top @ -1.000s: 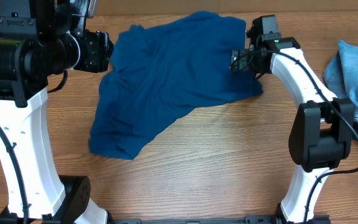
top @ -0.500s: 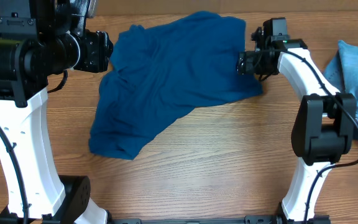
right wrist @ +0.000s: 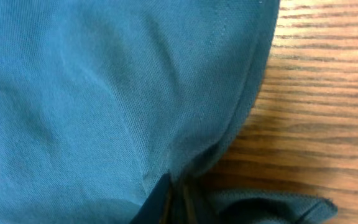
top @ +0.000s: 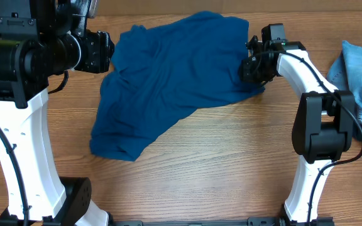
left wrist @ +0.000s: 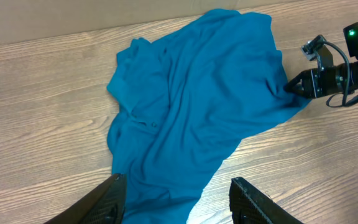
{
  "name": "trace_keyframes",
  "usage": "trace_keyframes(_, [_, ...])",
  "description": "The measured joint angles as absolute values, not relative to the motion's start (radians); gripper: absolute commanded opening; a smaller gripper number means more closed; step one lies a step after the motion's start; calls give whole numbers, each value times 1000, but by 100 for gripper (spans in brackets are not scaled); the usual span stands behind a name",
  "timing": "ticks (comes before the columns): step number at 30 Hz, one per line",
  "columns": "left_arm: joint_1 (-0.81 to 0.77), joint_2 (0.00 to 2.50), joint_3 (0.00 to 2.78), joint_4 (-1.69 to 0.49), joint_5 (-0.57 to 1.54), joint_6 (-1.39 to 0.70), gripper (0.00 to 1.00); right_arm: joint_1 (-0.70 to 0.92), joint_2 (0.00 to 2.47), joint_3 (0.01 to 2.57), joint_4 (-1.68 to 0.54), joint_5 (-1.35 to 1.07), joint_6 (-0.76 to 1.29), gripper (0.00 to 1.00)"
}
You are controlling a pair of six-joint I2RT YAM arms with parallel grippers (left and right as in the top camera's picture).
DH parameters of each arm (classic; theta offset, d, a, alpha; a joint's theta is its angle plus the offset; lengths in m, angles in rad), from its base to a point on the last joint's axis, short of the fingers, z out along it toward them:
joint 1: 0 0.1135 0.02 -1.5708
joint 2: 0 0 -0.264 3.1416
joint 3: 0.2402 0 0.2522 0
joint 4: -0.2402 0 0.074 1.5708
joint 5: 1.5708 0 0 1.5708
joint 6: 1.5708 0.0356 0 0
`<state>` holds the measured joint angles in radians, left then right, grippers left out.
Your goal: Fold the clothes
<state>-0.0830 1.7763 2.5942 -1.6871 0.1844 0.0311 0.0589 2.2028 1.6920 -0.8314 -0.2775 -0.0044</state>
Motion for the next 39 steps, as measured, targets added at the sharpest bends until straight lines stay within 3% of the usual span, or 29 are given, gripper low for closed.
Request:
trace_keyframes(6, [-83, 1776, 2594, -1682, 184, 31, 57, 59, 2200, 1692, -804, -281, 0, 4])
trace_keyframes(16, [-83, 1776, 2594, -1672, 188, 31, 57, 59, 2191, 1692, -468, -282, 112, 5])
trace_keyframes(22, [-83, 1776, 2594, -1669, 188, 31, 57, 59, 2191, 1692, -438, -282, 160, 62])
trace_keyframes(24, [-83, 1776, 2594, -1668, 188, 31, 57, 59, 2191, 1692, -458, -273, 170, 72])
trace_keyframes(30, [-83, 1776, 2594, -1668, 188, 31, 58, 52, 2191, 1692, -603, -247, 178, 73])
trace_keyframes(39, [-83, 1776, 2594, -1668, 188, 31, 58, 40, 2191, 1692, -936, -363, 187, 59])
